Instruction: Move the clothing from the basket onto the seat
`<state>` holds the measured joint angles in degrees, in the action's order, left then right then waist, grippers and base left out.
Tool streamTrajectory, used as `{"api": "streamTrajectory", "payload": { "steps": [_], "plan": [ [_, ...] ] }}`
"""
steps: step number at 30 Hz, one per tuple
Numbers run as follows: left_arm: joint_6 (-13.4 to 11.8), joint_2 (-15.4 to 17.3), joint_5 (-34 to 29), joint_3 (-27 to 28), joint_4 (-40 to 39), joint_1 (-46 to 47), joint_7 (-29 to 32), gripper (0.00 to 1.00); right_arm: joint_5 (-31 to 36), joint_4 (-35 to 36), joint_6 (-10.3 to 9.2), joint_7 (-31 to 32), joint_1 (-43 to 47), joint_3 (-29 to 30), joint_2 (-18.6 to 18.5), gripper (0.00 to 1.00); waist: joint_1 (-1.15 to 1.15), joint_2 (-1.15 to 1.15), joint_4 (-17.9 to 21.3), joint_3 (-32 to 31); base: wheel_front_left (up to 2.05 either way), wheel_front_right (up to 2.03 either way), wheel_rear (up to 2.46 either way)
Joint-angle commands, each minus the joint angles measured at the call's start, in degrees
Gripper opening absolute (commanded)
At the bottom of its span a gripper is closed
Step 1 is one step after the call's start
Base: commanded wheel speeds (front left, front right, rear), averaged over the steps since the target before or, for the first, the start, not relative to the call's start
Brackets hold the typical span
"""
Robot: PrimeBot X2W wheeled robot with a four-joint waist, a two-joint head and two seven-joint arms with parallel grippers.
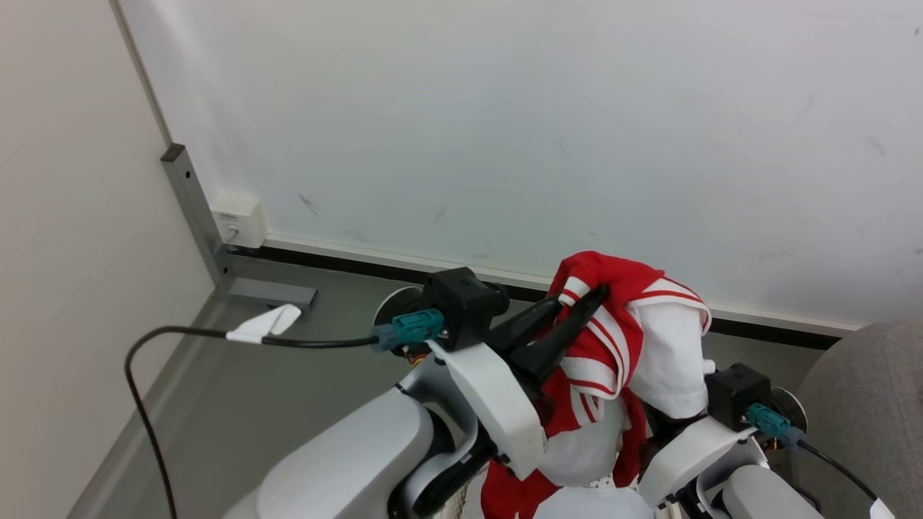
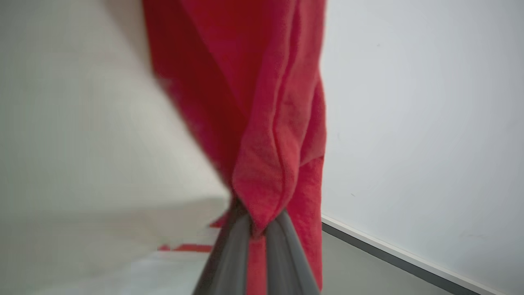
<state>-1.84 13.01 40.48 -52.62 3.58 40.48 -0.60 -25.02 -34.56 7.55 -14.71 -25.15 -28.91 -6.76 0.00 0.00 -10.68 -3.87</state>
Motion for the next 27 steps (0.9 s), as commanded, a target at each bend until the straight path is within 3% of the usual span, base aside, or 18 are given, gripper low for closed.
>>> {"api": "streamTrajectory", "payload": {
  "steps": [1, 11, 12, 13, 14, 21, 27],
  "plan": [
    [-0.15, 0.34, 0.37, 0.26, 0.26, -0.71, -0.37, 0.0, -0.49, 0.33, -0.14, -0.36, 0.37, 0.2, -0.17, 0.0, 0.0, 0.0, 0.23, 0.1, 0.0, 0.0, 0.0],
    [-0.49, 1.35, 0.82, 0.62, 1.19, -1.04, -0.77, 0.0, -0.8, 3.83, -0.14, -0.45, 2.09, 2.16, -0.11, 0.0, 0.0, 0.0, 2.01, 0.66, 0.0, 0.0, 0.0],
    [-0.52, 1.37, 0.85, 0.63, 1.24, -1.11, -0.77, 0.16, -0.73, 4.51, -0.14, -0.45, 2.27, 2.68, -0.03, 0.0, 0.0, 0.0, 2.33, 0.75, 0.0, 0.0, 0.0],
    [-0.58, 1.42, 0.96, 0.53, 1.32, -1.26, -0.58, 0.66, -0.44, 5.27, -0.14, -0.45, 2.46, 3.23, -0.02, 0.0, 0.0, 0.0, 2.7, 0.8, 0.0, 0.0, 0.0],
    [-0.57, 1.54, 0.93, 0.37, 1.33, -1.35, -0.37, 1.0, -0.11, 6.06, -0.14, -0.46, 2.76, 3.91, -0.06, 0.0, 0.0, 0.0, 3.12, 0.87, 0.0, 0.0, 0.0],
    [-1.0, 2.51, 1.21, 0.2, 0.58, -2.51, -0.66, 1.0, 2.15, 10.15, -0.13, -0.46, 3.99, 8.99, -0.97, 0.0, 0.0, 0.0, 7.57, 1.69, 0.0, 0.0, 0.0],
    [-1.33, 3.59, 0.1, -0.12, -1.02, -3.86, -2.29, 1.0, 3.49, 14.1, -0.14, -0.28, 3.87, 13.69, -2.25, 0.0, 0.0, 0.0, 13.61, 2.47, 0.0, 0.0, 0.0]
  ]
}}
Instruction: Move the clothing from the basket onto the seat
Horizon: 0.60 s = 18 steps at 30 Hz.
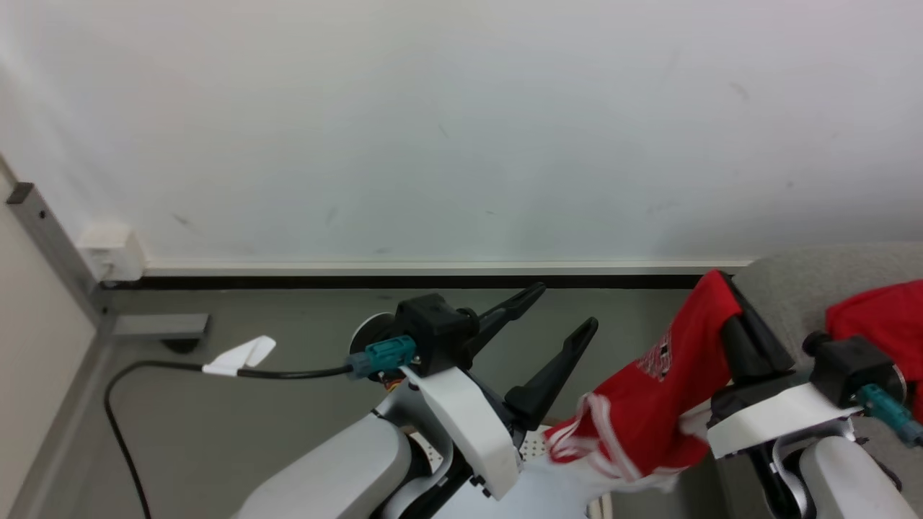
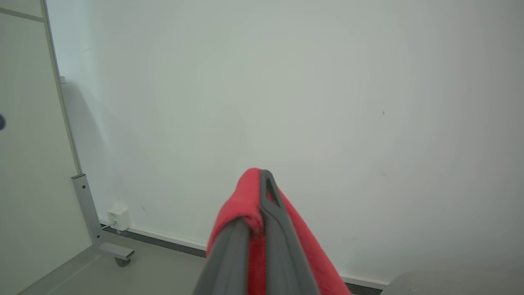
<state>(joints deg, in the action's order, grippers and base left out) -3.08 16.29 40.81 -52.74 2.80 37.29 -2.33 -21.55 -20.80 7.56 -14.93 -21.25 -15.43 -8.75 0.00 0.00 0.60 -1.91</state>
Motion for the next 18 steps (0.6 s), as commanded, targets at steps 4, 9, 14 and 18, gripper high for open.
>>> {"api": "streamTrajectory", "payload": {
  "steps": [4, 9, 14, 18],
  "plan": [
    [0.21, 0.99, -1.09, -0.53, -1.4, -1.7, -1.76, 1.0, 1.76, 4.55, -0.14, 1.09, 0.2, 3.59, -1.58, 0.0, 0.0, 0.0, 7.21, 1.01, 0.0, 0.0, 0.0],
    [-0.39, 1.81, -2.45, -0.76, -1.84, -2.25, -3.42, 1.0, 3.4, 12.0, -0.14, 3.72, 1.47, 8.37, -2.74, 0.0, 0.0, 0.0, 13.7, 1.62, 0.0, 0.0, 0.0],
    [-0.48, 2.08, -3.42, -1.23, -1.64, -2.77, -4.67, 1.0, 4.73, 21.28, -0.14, 8.27, 3.58, 12.62, -3.32, 0.0, 0.0, 0.0, 19.67, 2.39, 0.0, 0.0, 0.0],
    [-0.34, 2.13, -3.09, -1.63, -1.42, -3.54, -5.23, 1.0, 5.14, 27.88, -0.15, 11.81, 6.25, 15.31, -3.03, 0.0, 0.0, 0.0, 23.1, 2.94, 0.0, 0.0, 0.0]
  ]
}}
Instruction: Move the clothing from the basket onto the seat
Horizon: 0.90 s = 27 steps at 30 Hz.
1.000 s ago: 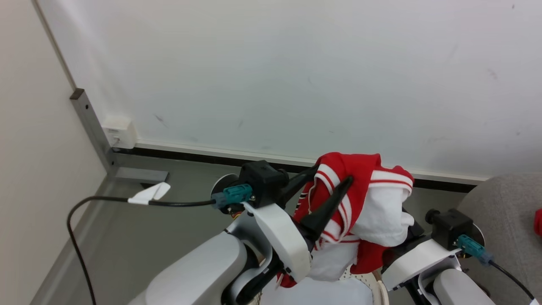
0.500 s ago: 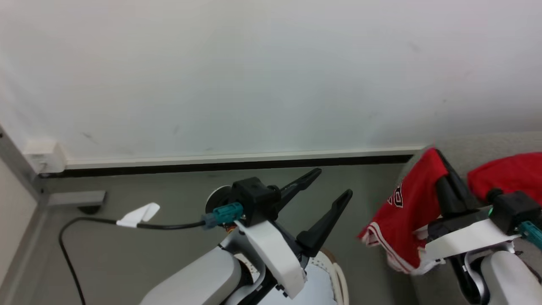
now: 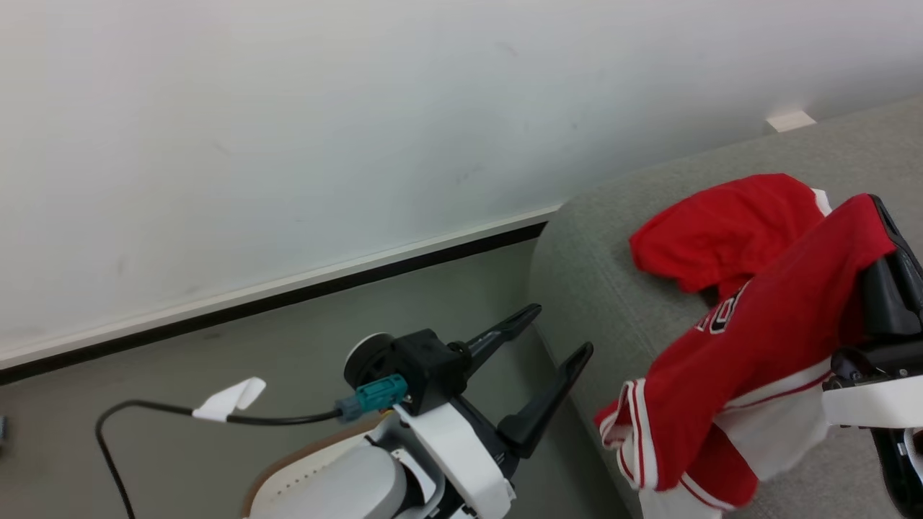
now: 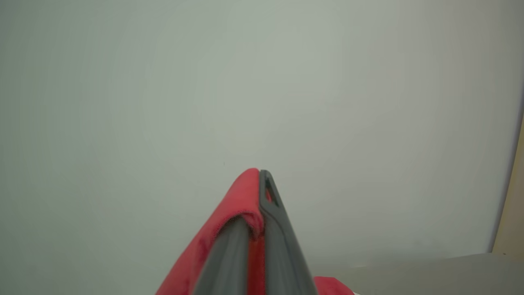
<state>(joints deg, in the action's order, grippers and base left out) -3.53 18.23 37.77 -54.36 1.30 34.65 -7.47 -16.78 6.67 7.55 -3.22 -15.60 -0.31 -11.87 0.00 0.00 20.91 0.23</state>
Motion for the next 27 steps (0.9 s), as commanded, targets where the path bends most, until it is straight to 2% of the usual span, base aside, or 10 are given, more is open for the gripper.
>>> {"api": "streamTrajectory", "payload": {
  "steps": [1, 8, 17, 20, 22, 27],
  "plan": [
    [0.1, 0.14, 0.01, -0.13, 0.12, -1.0, -0.15, 1.0, 0.46, 1.89, -0.14, 0.91, 1.28, 0.69, 0.18, 0.0, 0.0, 0.0, 3.44, 0.91, 0.0, 0.0, 0.0],
    [0.11, 0.04, -0.22, -0.85, 0.5, -1.31, -0.43, 1.0, 0.51, 7.75, -0.13, 4.1, 4.64, 2.17, 0.67, 0.0, 0.0, 0.0, 5.78, 1.7, 0.0, 0.0, 0.0],
    [0.31, -0.26, -0.31, -0.99, 0.14, 0.03, -0.37, 1.0, 0.49, 7.97, -0.13, 4.93, 1.89, 3.82, -0.78, 0.0, 0.0, 0.0, 4.88, 3.64, 0.0, 0.0, 0.0],
    [0.47, 0.16, -0.56, -1.1, -0.38, 0.91, 0.24, 1.0, 0.34, 7.02, -0.14, 5.74, -2.04, 4.89, -3.13, 0.0, 0.0, 0.0, 3.46, 5.69, 0.0, 0.0, 0.0],
    [0.66, 0.53, -0.81, -1.18, -0.88, 1.58, 0.67, 1.0, 1.96, 5.59, -0.14, 6.57, -5.59, 5.94, -6.06, 0.0, 0.0, 0.0, 2.25, 7.43, 0.0, 0.0, 0.0],
    [0.96, 2.67, -1.73, -0.81, -2.84, 3.29, 1.78, 1.0, 0.71, 0.31, -0.15, 8.81, -15.18, 9.04, -11.71, 0.0, 0.0, 0.0, -1.4, 13.32, 0.0, 0.0, 0.0]
  ]
}}
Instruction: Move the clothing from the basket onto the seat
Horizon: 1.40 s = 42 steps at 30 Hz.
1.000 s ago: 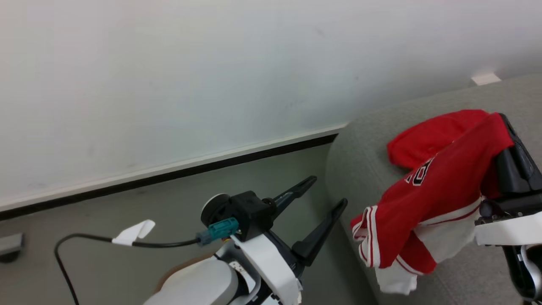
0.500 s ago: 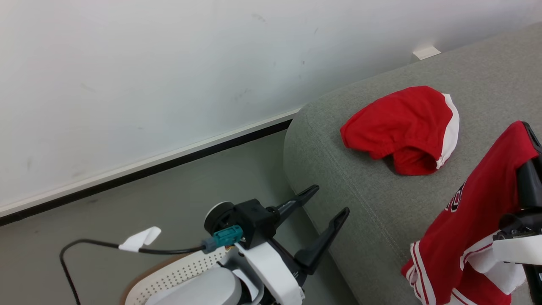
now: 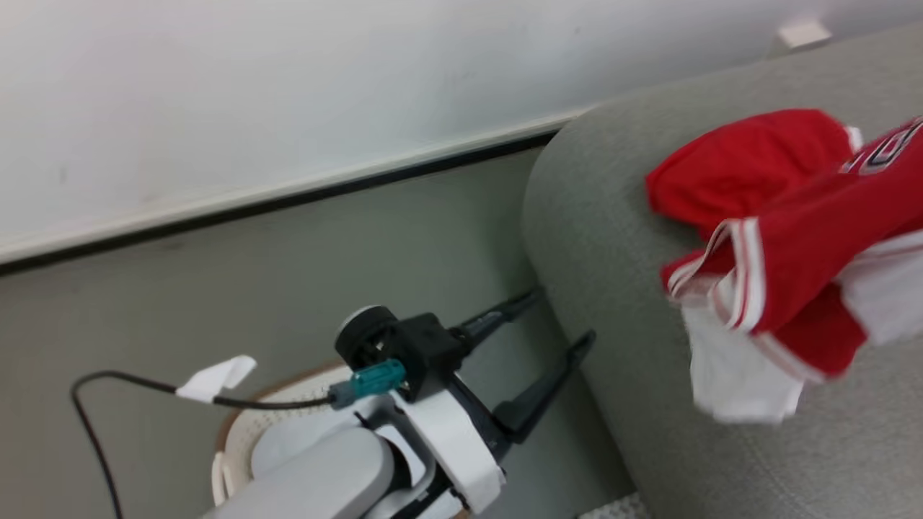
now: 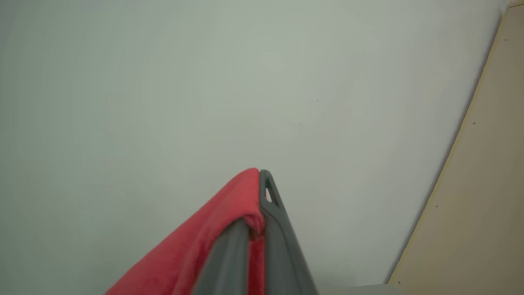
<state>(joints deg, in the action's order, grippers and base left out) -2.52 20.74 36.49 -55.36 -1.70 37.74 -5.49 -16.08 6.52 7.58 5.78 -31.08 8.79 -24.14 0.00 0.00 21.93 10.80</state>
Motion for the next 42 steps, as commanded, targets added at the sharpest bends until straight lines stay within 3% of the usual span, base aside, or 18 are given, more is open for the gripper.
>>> {"api": "streamTrajectory", "payload": {
  "steps": [1, 4, 12, 15, 22, 32, 33, 34, 39, 42],
  "plan": [
    [0.04, 0.74, -0.57, 0.25, -0.32, 0.52, 0.18, 1.0, -0.03, -0.68, -0.17, 0.15, -1.52, 0.38, -1.02, 0.0, 0.0, 0.0, -3.05, 4.01, 0.0, 0.0, 0.0],
    [-0.13, 3.4, -2.21, 0.7, -2.68, 1.98, 1.03, 1.0, 0.04, -3.89, -0.15, 0.76, -6.34, 1.36, -4.65, 0.0, 0.0, 0.0, -4.21, 8.35, 0.0, 0.0, 0.0],
    [-0.75, 8.71, -3.22, 2.14, -10.07, 3.34, 3.21, 1.0, 1.73, -17.07, -0.17, -0.95, -17.8, 7.08, -9.14, 0.0, 0.0, 0.0, -6.39, 18.99, 0.0, 0.0, 0.0],
    [-0.86, 9.9, -3.37, 2.53, -11.47, 3.45, 3.38, 1.0, 3.58, -22.71, -0.16, -0.67, -17.03, 5.51, -9.02, 0.0, 0.0, 0.0, -7.02, 21.84, 0.0, 0.0, 0.0],
    [-1.43, 11.81, -3.92, 3.96, -13.52, 4.36, 3.36, 1.0, 5.85, -37.15, -0.16, -2.34, -13.71, 3.97, -4.47, 0.0, 0.0, 0.0, -7.62, 25.77, 0.0, 0.0, 0.0],
    [-1.94, 12.13, -2.75, 4.85, -12.65, 3.19, 1.51, 1.0, 6.26, -50.13, -0.16, -3.24, -14.04, -2.65, -3.37, 0.0, 0.0, 0.0, -7.69, 23.88, 0.0, 0.0, 0.0],
    [-1.99, 11.97, -2.5, 4.89, -12.42, 2.99, 1.36, 1.0, 6.45, -50.84, -0.16, -3.62, -14.38, -3.18, -3.7, 0.33, 0.0, 0.0, -7.62, 23.2, 0.0, 0.0, 0.0],
    [-2.0, 11.77, -2.28, 4.87, -12.12, 2.81, 1.14, 1.0, 6.43, -51.55, -0.16, -3.66, -14.62, -3.82, -4.01, 1.0, 0.0, 0.0, -7.55, 22.36, 0.0, 0.0, 0.0],
    [-2.29, 10.65, -0.79, 4.7, -9.72, 0.71, -1.1, 1.0, 5.38, -53.45, -0.16, -2.43, -14.07, -11.15, -5.73, 1.0, 0.0, 0.0, -7.25, 15.78, 0.0, 0.0, 0.0],
    [-3.04, 9.91, 0.36, 5.32, -7.76, -0.84, -2.27, 1.0, 3.07, -50.97, -0.16, -2.92, -12.51, -17.97, -7.89, 1.0, 0.0, 0.0, -7.43, 11.12, 0.0, 0.0, 0.0]
  ]
}}
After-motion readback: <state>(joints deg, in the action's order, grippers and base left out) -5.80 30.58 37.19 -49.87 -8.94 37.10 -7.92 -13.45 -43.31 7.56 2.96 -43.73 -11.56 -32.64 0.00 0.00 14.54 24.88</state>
